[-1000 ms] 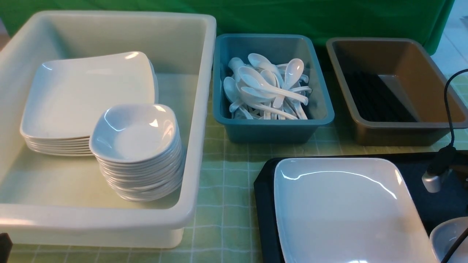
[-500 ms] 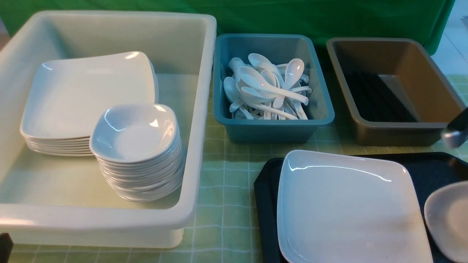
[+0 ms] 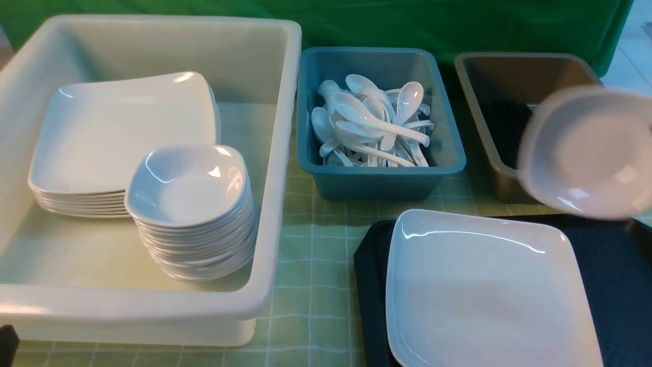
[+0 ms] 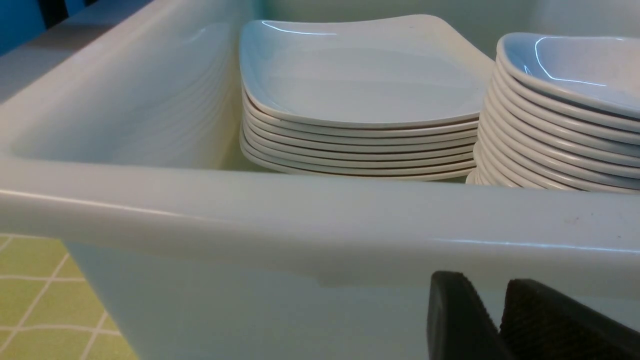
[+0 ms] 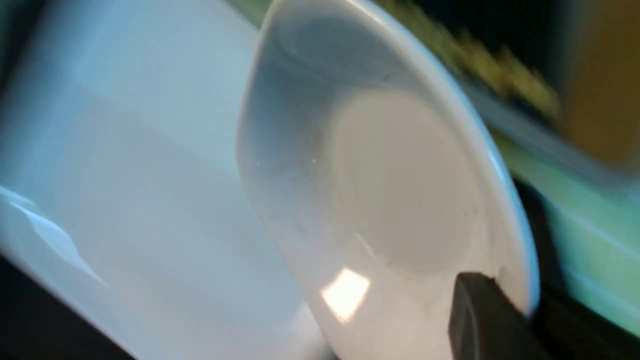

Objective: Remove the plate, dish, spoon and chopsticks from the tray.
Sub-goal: Use the right arm to put the small plate into the large storage box on the left

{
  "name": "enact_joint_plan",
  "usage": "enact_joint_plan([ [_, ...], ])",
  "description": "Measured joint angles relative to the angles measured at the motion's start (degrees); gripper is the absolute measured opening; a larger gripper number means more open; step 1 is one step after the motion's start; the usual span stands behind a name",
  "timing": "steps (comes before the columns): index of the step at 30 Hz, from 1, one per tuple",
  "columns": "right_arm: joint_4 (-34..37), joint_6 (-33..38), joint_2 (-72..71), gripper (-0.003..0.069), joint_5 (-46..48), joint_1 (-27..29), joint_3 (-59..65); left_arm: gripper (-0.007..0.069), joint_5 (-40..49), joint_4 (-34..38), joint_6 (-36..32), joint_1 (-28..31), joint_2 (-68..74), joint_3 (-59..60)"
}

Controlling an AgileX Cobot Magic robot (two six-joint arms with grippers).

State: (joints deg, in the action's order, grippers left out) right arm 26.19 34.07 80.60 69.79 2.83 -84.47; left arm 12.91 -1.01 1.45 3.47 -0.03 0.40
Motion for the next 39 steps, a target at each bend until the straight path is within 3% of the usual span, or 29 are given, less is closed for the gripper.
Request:
enact_joint_plan([
  [1,10.49,0.0,0.41,0.0029,-0.61,-3.43,-1.02,0.0139,0.0,0.0,-0.06,0.0,0.0,0.0],
  [5,18.76,-0.9,1.82,0.0029,-3.07,-11.93,-2.87,0.0142,0.0,0.0,-0.06,0.0,0.0,0.0],
  [6,19.14,-3.06,3.71,0.0029,-6.48,-19.36,-4.17,0.0146,0.0,0.0,-0.06,0.0,0.0,0.0],
  [9,16.4,-7.79,8.83,0.0029,-12.62,-30.31,-7.28,0.0148,0.0,0.0,-0.06,0.0,0.0,0.0],
  [13,11.34,-13.05,19.2,0.0029,-16.01,-39.4,-14.94,0.0151,0.0,0.0,-0.06,0.0,0.0,0.0],
  [18,8.9,-15.69,32.51,0.0029,-13.92,-42.71,-28.21,0.0156,0.0,0.0,-0.06,0.0,0.0,0.0],
  [26,8.18,-17.99,45.72,0.0029,-7.21,-42.78,-43.31,0.0161,0.0,0.0,-0.14,0.0,0.0,0.0],
  [30,8.2,-18.05,47.57,0.0029,-7.16,-42.78,-45.85,0.0166,0.0,0.0,-0.14,0.0,0.0,0.0],
  [39,-0.42,-18.1,47.86,0.0033,-7.75,-42.78,-46.63,0.0174,0.0,0.0,-0.14,0.0,0.0,0.0],
])
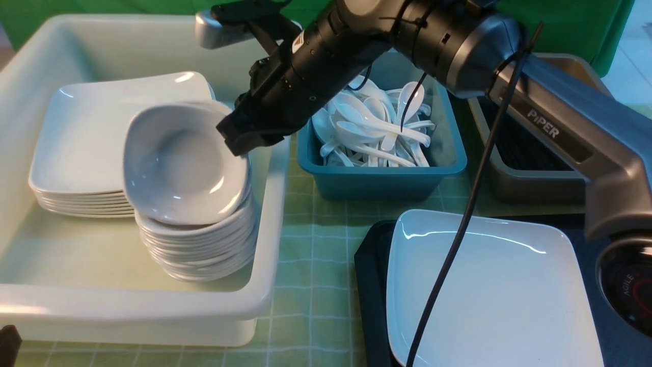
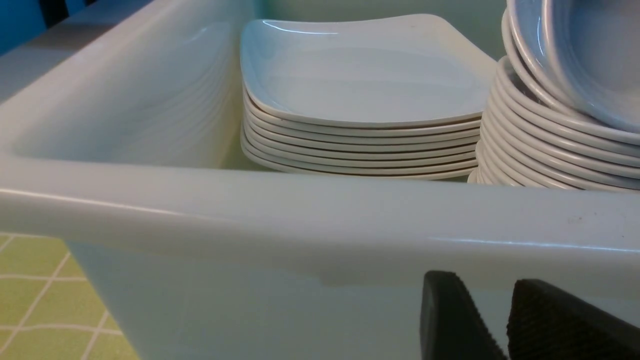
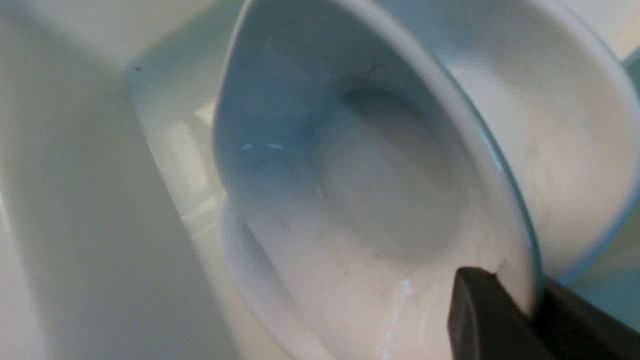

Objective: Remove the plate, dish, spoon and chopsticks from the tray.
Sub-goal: Use the right arm to put the small plate into the large storage box on the left

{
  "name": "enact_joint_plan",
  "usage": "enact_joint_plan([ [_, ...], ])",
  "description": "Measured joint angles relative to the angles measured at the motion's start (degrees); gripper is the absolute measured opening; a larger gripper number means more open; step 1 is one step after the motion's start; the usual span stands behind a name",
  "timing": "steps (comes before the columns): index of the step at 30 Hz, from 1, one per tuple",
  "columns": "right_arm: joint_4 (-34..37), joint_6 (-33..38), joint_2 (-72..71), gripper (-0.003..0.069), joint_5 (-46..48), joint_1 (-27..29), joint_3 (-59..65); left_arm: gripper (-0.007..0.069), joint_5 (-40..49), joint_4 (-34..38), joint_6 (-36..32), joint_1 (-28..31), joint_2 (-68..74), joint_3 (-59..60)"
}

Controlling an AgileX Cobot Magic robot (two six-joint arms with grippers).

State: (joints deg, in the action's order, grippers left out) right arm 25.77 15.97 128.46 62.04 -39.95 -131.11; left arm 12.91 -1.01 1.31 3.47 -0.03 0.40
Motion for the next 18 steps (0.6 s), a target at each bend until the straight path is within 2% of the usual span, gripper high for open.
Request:
enact_joint_plan([
  [6,-1.48,0.0,0.05,0.0063,-0.11,0.0,0.0,0.0183,0.0,0.0,0.0,0.0,0.0,0.0],
  [18,-3.05,0.05,0.52,0.0244,1.28,0.0,-1.7,0.02,0.0,0.0,0.1,0.0,0.0,0.0],
])
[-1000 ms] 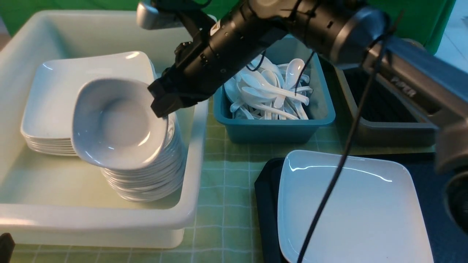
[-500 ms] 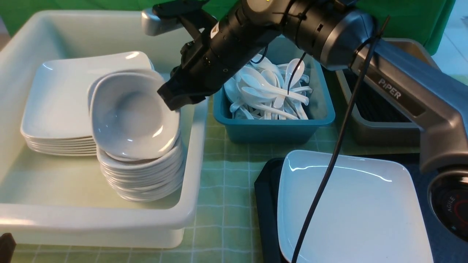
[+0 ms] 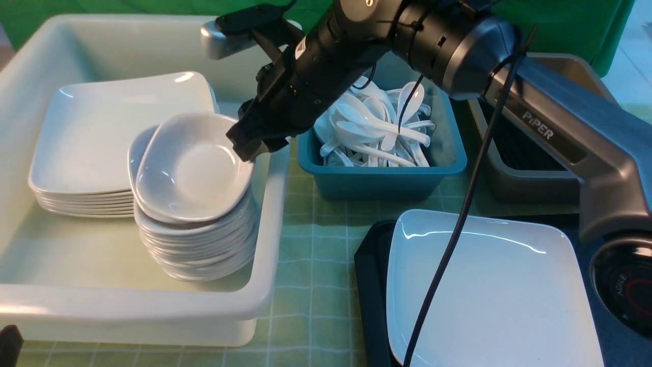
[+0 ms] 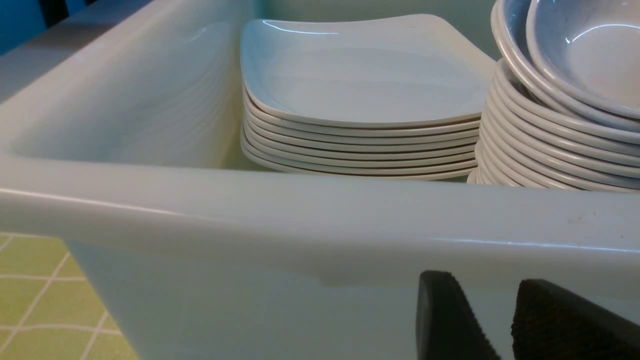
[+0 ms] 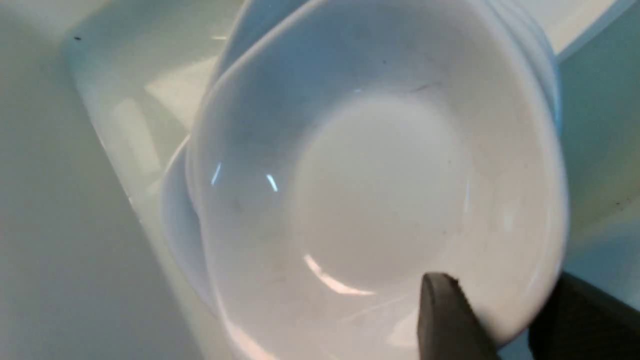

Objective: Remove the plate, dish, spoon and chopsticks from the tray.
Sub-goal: Use the right arm to put the small plate into the large storage box on the left, then use the left arm to grab a plate from the dinner plate

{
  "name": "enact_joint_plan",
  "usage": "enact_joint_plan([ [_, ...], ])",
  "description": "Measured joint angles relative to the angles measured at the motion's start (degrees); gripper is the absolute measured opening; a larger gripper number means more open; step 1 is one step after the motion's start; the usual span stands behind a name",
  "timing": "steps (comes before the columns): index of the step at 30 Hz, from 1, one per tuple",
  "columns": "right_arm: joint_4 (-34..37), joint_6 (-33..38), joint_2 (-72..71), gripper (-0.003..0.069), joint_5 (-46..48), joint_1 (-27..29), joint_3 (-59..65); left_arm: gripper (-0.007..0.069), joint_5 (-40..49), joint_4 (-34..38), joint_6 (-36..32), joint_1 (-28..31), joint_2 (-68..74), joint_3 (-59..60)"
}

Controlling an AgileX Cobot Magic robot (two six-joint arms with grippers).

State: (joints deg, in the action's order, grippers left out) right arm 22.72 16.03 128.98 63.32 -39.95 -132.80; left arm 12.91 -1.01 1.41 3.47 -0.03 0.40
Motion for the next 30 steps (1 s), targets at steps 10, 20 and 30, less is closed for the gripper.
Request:
enact_joint_plan([
  [10,-0.06,0.0,0.15,0.0262,3.9,0.0,-8.54,0.0204,0.0,0.0,-0.04,0.0,0.0,0.0],
  [20,-3.44,-0.4,-5.93,0.0046,6.37,0.0,-11.56,0.0212,0.0,0.0,-0.1,0.0,0.0,0.0],
  [30,-17.23,-4.48,-26.73,0.0008,6.21,0.0,1.61,0.0223,0.0,0.0,-0.1,0.0,0.0,0.0],
])
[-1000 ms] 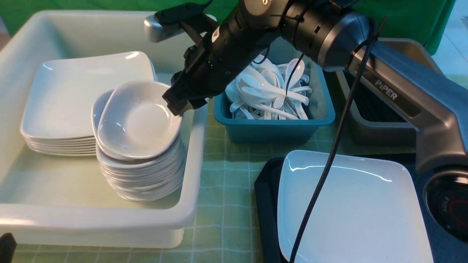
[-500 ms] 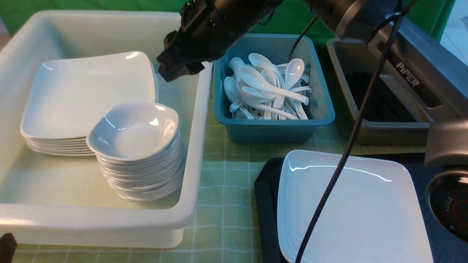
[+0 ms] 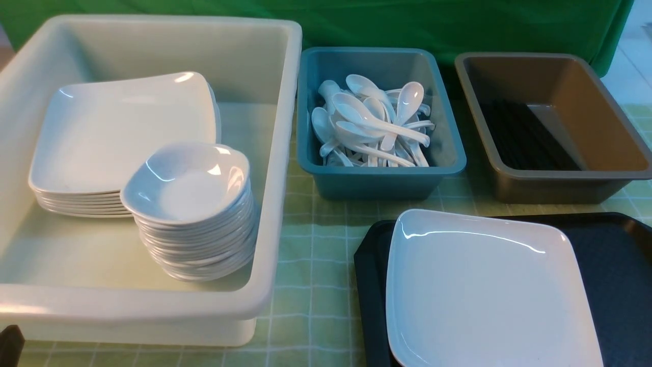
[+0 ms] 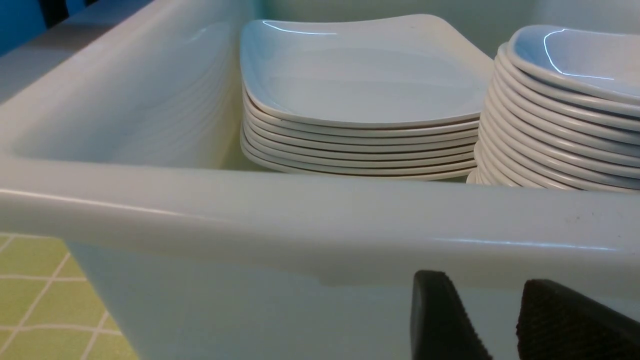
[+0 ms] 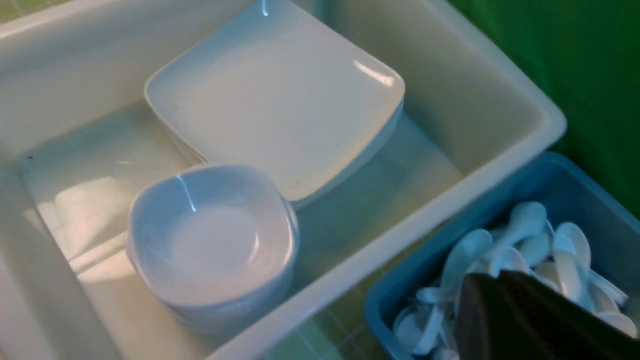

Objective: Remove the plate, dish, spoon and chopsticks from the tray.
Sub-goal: Use the left arm to grab a plate from the dinner plate

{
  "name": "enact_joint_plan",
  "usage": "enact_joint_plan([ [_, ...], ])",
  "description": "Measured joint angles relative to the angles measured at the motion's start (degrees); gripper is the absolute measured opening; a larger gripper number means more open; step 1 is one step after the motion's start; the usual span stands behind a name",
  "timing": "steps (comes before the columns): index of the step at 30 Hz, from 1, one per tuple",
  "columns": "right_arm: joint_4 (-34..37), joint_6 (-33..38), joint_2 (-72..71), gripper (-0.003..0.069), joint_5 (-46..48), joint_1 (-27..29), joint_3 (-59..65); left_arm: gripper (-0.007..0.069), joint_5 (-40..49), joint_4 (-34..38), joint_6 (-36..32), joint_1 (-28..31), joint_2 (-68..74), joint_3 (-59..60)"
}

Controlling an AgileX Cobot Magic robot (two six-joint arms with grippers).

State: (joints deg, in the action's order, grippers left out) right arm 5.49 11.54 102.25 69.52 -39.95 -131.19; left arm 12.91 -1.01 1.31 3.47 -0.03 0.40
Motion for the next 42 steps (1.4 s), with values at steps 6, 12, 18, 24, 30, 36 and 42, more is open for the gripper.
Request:
enact_joint_plan([
  [6,-4.14,0.0,-19.4,0.0008,0.05,0.0,24.42,0.0225,0.0,0.0,0.18,0.0,0.0,0.0],
  [12,-6.32,-2.05,-40.12,0.0008,-5.0,0.0,49.61,0.0224,0.0,0.0,0.07,0.0,0.0,0.0],
  [18,-6.48,-3.2,-58.42,0.0008,-14.84,0.0,70.06,0.0224,0.0,1.73,0.49,0.0,0.0,0.0],
  [24,-6.59,-4.55,-74.32,0.0008,-21.39,0.0,84.06,0.0224,-1.57,32.74,13.01,0.0,0.0,0.0],
  [30,-10.08,-8.57,-85.73,0.0008,-22.96,0.0,90.55,0.0224,-3.45,51.02,17.53,0.0,0.0,0.0],
  [36,-13.53,-11.54,-87.21,0.0011,-23.37,0.0,90.75,0.019,-0.89,57.8,15.36,0.0,0.0,-2.64],
  [42,-13.9,-12.28,-87.27,0.0013,-23.37,0.0,90.85,0.0022,8.85,53.24,7.1,0.0,7.24,-22.53],
])
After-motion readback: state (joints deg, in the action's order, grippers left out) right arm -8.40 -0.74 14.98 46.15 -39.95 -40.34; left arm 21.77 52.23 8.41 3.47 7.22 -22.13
